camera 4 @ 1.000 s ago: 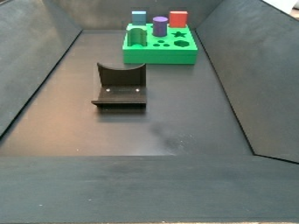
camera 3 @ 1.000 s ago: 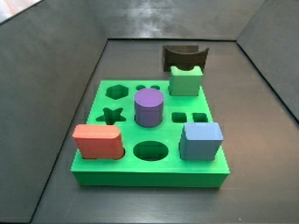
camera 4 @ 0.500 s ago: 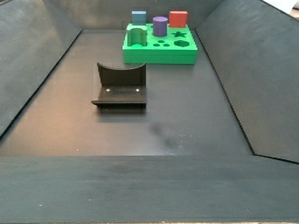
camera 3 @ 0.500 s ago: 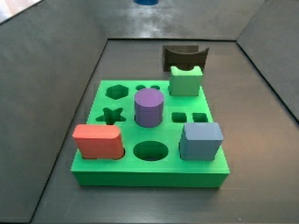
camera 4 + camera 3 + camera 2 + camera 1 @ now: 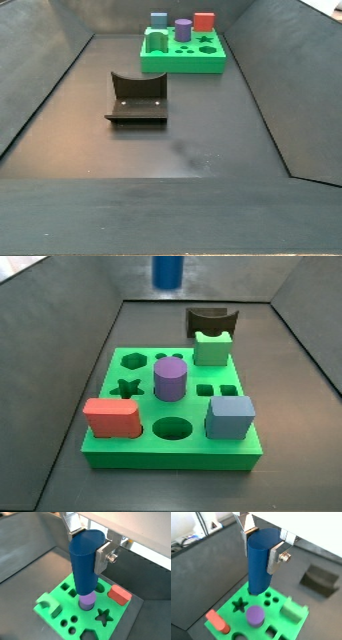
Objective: Pick up the oval object. Move up. Move to above the board. Insert the oval object.
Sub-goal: Insert the oval object.
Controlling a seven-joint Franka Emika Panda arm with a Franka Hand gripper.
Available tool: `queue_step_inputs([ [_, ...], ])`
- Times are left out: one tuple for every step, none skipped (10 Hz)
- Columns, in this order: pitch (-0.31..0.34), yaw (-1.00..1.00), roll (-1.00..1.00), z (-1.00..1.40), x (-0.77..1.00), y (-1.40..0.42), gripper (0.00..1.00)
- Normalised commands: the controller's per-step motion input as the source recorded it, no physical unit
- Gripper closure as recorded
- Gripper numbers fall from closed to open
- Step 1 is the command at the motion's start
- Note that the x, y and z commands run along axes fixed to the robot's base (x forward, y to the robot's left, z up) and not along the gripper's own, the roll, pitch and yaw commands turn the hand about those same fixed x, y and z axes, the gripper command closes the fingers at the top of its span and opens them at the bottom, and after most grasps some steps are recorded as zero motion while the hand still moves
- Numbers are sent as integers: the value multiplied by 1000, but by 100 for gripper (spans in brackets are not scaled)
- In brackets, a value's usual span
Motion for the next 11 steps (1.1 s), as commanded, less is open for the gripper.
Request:
queue_step_inputs([
  [-43, -657, 0, -394, 0, -546, 100],
  [-34, -714, 0, -411, 0, -509, 100],
  [-34, -723, 0, -409, 0, -503, 100],
  [-33, -703, 0, -400, 0, -523, 100],
  [-44, -703, 0, -400, 0, -523, 100],
  [-47, -711, 0, -406, 0, -514, 100],
  [-47, -769, 0, -414, 0, -454, 100],
  [-47, -863, 0, -434, 0, -337, 100],
  [-36, -917, 0, -446, 0, -257, 100],
  [-13, -966, 0, -457, 0, -180, 100],
  [-3, -971, 0, -457, 0, -166, 100],
])
